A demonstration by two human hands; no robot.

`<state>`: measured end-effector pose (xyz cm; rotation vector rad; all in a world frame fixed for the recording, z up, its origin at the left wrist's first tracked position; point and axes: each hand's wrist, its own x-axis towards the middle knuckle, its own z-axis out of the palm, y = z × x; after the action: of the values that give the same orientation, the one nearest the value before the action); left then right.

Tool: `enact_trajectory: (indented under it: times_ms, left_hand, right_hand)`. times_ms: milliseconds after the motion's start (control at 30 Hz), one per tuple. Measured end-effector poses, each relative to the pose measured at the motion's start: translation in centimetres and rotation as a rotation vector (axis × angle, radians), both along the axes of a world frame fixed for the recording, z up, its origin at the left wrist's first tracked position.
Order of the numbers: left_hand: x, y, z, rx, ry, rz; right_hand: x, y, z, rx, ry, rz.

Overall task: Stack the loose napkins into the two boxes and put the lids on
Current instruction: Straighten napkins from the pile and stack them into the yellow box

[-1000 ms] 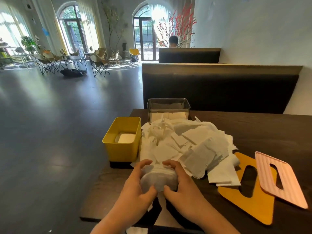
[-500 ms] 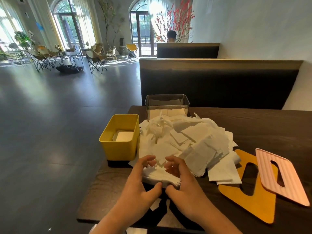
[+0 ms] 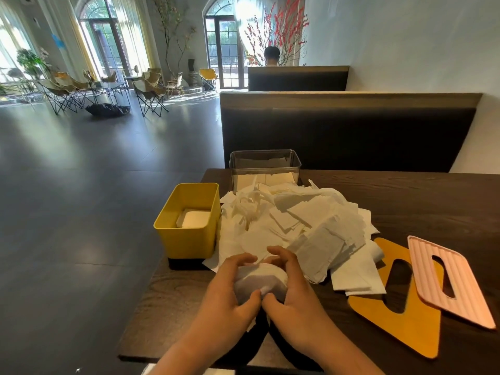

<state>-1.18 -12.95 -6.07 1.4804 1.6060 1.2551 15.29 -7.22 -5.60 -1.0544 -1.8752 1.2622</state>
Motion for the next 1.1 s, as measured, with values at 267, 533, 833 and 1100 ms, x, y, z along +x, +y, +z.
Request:
enact_trajectory:
  times_ms: [267, 533, 833, 1100]
  left_hand:
    - [-0.9, 0.7, 1.0, 0.011, -0.047, -0.019]
    - [-2.9, 3.2, 5.1, -0.3, -0.372, -0.239]
    - [-0.7, 5.0, 6.2, -0.501, -0.664, -0.448]
    - [-0.7, 6.4, 3.5, -0.523, -1.148, -0.337]
  right_hand:
    - [0.0, 0.3, 0.2, 0.019, 0.084, -0.16]
    - [0.2, 1.6, 4.2, 0.189, 0.05, -0.021]
    - [1.3, 3.6, 6.6, 0.279, -0.032, 0.024]
    - [7.4, 7.1, 4.2, 0.45, -0.353, -0.369]
